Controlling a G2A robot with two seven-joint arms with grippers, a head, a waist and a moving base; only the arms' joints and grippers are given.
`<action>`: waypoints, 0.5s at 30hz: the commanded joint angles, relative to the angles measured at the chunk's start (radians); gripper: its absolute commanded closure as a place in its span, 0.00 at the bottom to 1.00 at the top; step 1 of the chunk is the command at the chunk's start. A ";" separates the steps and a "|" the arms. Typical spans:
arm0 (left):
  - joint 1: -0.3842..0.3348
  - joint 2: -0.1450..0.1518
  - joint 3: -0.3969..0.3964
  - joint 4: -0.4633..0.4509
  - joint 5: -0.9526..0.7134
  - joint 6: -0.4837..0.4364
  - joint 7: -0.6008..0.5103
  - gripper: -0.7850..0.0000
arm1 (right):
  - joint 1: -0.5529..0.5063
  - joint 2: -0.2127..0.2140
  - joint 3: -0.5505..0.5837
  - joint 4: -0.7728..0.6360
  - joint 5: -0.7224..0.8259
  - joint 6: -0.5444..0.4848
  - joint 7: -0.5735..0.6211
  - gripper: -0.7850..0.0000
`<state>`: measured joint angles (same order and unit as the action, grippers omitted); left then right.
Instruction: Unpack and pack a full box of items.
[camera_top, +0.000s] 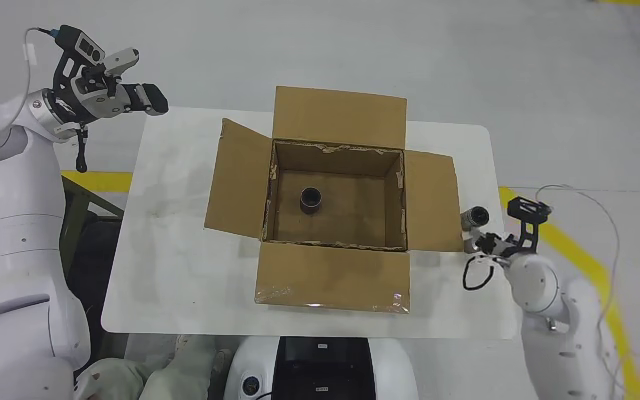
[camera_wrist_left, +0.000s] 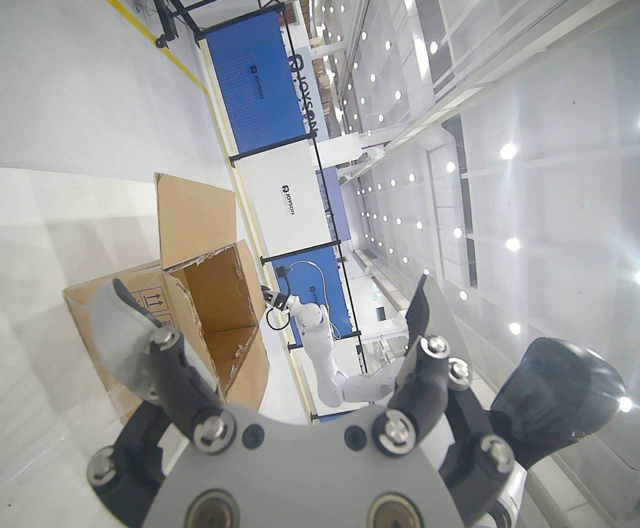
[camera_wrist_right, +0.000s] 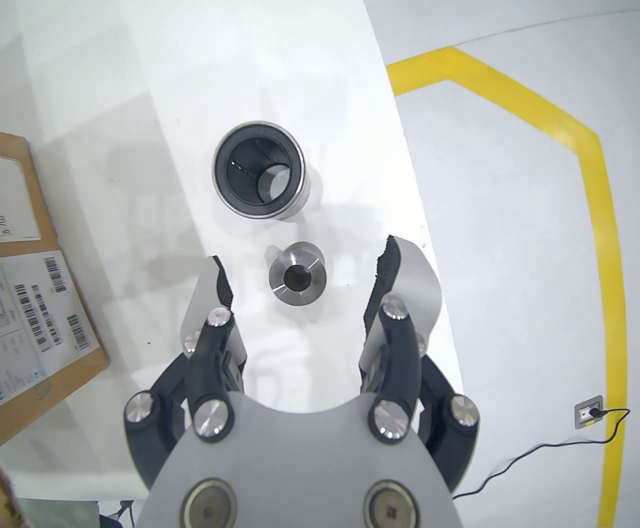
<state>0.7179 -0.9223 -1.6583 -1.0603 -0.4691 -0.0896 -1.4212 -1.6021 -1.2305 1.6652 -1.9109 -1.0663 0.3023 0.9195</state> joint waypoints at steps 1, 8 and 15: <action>0.000 0.000 0.000 0.000 0.000 0.000 0.000 0.00 | -0.015 0.001 0.014 -0.035 0.001 0.004 -0.005 0.24; 0.000 0.000 0.000 0.000 0.000 0.000 0.000 0.00 | -0.055 0.001 0.056 -0.164 0.019 0.023 -0.021 0.20; 0.000 0.000 0.000 0.000 0.000 0.000 0.000 0.00 | -0.072 0.001 0.056 -0.284 0.026 0.012 -0.035 0.15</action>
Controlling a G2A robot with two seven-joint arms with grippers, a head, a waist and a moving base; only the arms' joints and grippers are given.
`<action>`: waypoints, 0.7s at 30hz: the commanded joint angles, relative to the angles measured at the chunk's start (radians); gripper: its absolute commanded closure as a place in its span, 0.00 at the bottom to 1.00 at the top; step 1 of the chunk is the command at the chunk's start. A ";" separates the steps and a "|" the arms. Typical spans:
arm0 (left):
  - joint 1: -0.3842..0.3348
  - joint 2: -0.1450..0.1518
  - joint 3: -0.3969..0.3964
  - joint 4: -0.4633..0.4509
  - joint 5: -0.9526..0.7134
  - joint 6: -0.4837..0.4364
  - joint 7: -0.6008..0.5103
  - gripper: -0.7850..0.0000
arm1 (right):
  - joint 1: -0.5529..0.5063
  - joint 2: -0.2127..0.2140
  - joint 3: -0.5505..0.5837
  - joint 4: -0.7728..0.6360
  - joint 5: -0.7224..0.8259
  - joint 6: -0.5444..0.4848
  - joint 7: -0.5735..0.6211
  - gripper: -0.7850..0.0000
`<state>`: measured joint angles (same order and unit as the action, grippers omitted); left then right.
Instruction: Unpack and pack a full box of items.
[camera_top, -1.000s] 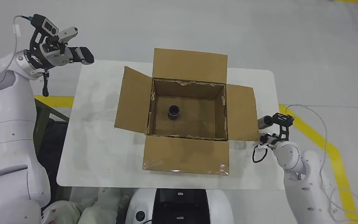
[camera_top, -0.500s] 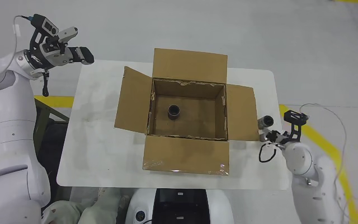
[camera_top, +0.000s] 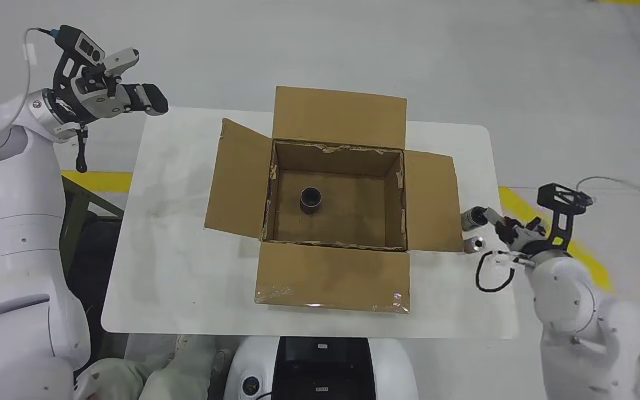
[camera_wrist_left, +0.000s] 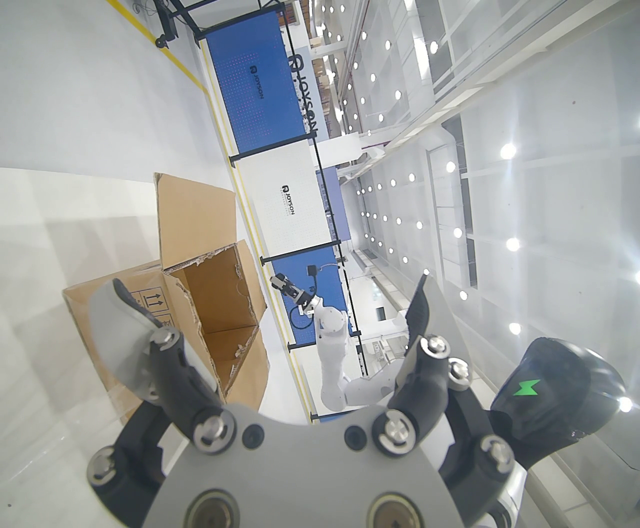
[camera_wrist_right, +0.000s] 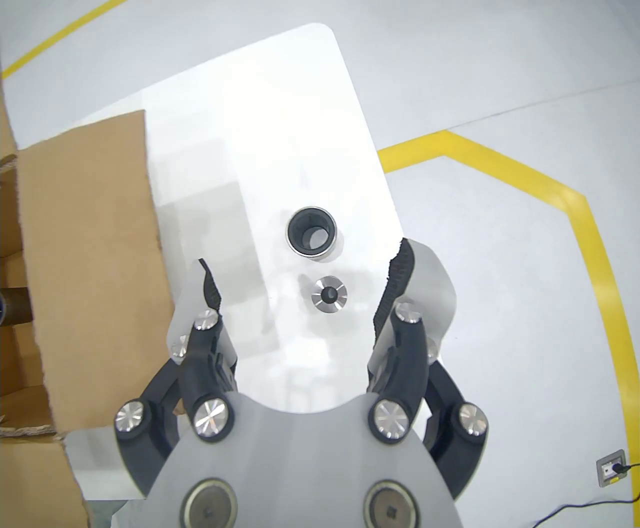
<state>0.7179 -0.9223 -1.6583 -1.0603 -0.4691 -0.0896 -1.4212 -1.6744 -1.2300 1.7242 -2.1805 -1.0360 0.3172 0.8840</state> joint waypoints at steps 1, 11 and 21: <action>0.000 0.000 0.000 0.000 0.000 0.000 0.000 0.00 | 0.003 0.000 -0.009 -0.027 -0.005 -0.006 0.002 0.15; 0.000 0.000 0.000 0.000 0.000 0.000 0.000 0.00 | 0.066 0.002 -0.107 -0.116 -0.015 -0.067 0.042 0.14; 0.000 0.000 0.000 0.000 0.000 0.000 0.000 0.00 | 0.229 -0.002 -0.319 -0.114 -0.076 -0.131 0.084 0.13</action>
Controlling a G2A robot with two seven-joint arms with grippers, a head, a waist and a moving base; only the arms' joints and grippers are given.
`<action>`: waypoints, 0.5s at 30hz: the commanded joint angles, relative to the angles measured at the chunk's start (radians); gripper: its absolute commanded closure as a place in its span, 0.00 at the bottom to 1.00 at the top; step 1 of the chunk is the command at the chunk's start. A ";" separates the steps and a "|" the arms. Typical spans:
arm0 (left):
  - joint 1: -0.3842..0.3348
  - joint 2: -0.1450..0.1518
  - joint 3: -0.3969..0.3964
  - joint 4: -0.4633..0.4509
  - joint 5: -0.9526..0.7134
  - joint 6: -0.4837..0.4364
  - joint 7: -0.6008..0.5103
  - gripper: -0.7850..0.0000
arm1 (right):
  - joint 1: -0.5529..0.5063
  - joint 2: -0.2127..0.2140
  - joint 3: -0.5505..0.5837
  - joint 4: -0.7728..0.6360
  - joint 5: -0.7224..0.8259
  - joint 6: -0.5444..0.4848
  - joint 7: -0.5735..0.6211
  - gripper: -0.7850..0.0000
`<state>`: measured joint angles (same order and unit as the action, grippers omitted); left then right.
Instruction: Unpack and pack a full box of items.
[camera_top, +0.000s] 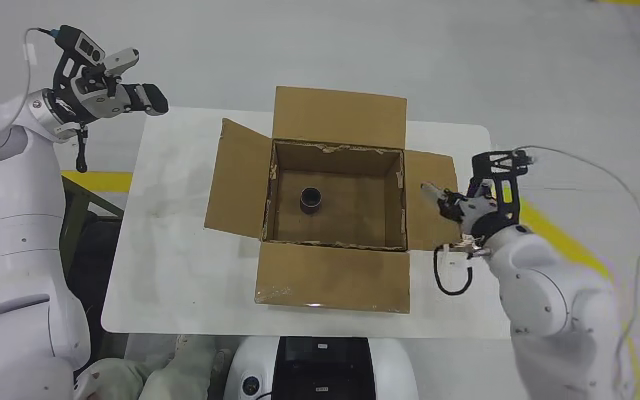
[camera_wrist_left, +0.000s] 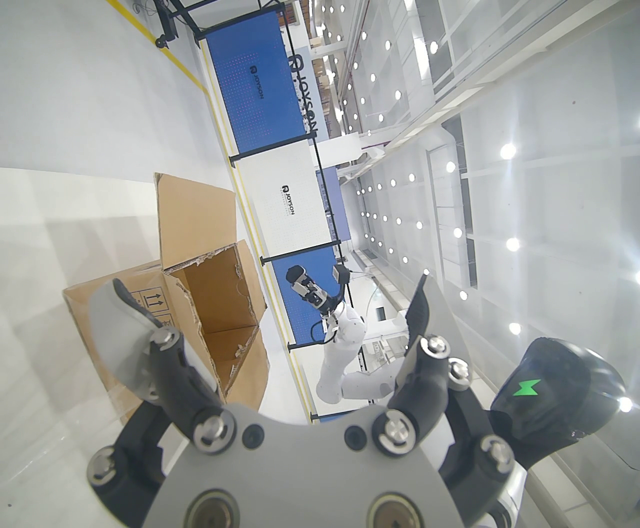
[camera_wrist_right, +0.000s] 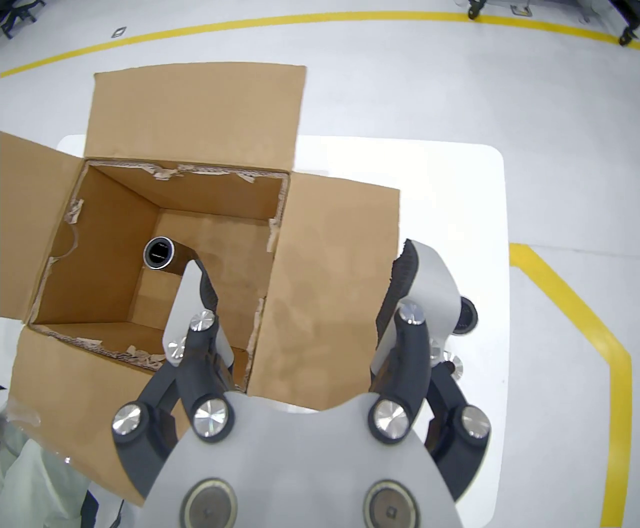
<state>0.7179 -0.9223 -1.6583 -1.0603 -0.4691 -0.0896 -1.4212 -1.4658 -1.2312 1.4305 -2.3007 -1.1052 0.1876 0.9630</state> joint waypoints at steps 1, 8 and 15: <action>0.000 0.000 0.000 0.000 0.000 0.000 0.000 0.00 | 0.041 -0.002 -0.053 0.013 -0.020 -0.007 0.009 0.13; 0.000 0.000 0.000 0.000 0.000 0.000 0.000 0.00 | 0.173 -0.021 -0.232 0.102 -0.055 0.016 0.017 0.13; 0.000 0.000 0.000 0.000 0.000 0.000 0.000 0.00 | 0.286 -0.044 -0.361 0.215 -0.018 0.015 0.062 0.12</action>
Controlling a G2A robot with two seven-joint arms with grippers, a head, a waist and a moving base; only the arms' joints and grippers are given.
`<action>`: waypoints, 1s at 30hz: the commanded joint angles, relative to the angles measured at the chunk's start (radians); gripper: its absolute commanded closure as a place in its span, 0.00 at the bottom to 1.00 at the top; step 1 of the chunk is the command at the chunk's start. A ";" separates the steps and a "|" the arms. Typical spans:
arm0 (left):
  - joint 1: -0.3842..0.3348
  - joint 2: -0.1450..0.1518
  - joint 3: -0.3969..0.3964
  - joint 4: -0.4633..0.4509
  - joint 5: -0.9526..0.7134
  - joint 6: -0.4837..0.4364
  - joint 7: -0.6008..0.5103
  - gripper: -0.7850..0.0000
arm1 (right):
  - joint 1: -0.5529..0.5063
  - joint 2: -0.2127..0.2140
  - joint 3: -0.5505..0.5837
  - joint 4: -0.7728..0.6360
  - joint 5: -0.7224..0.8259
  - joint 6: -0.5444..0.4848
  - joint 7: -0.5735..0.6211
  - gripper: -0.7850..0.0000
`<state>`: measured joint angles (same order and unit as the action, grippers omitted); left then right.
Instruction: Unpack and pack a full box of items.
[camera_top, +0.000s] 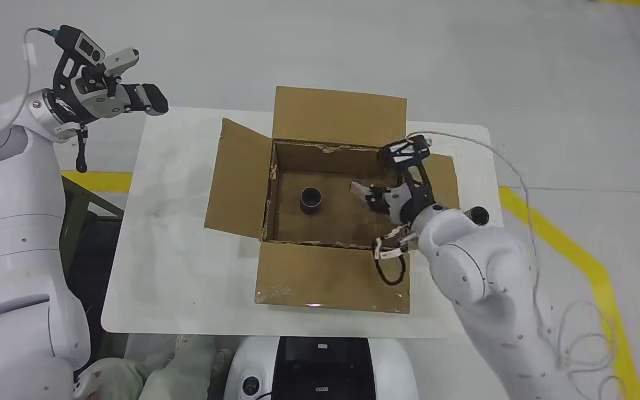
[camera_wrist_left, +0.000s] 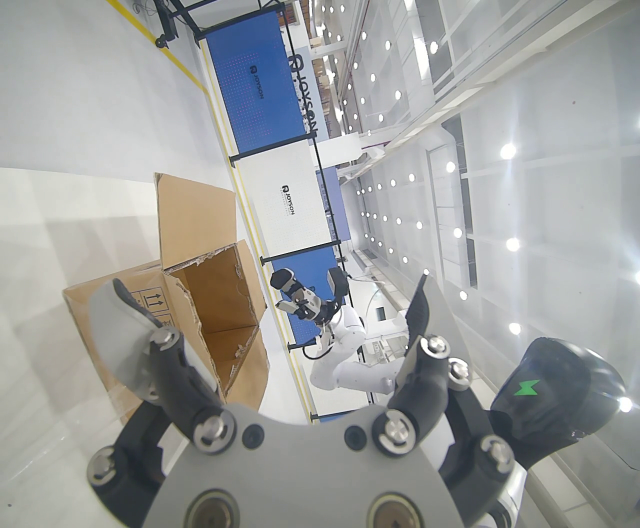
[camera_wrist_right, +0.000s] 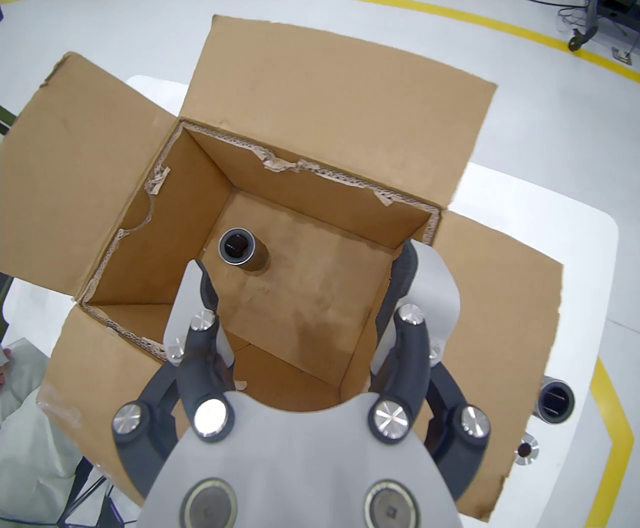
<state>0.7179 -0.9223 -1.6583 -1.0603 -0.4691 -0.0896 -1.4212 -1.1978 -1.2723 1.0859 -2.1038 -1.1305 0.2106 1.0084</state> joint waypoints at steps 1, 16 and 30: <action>0.000 0.000 0.000 0.000 0.000 0.000 0.000 0.00 | 0.039 -0.005 -0.038 0.042 0.012 -0.027 0.046 0.09; 0.000 0.000 0.000 0.000 0.000 0.000 0.000 0.00 | 0.257 -0.064 -0.225 0.292 0.067 -0.012 0.109 0.03; 0.000 0.000 0.000 0.000 0.000 0.000 0.000 0.00 | 0.387 -0.132 -0.351 0.554 0.102 0.032 0.044 0.04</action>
<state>0.7179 -0.9223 -1.6583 -1.0603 -0.4691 -0.0896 -1.4212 -0.8184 -1.4001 0.7410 -1.5643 -1.0281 0.2389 1.0566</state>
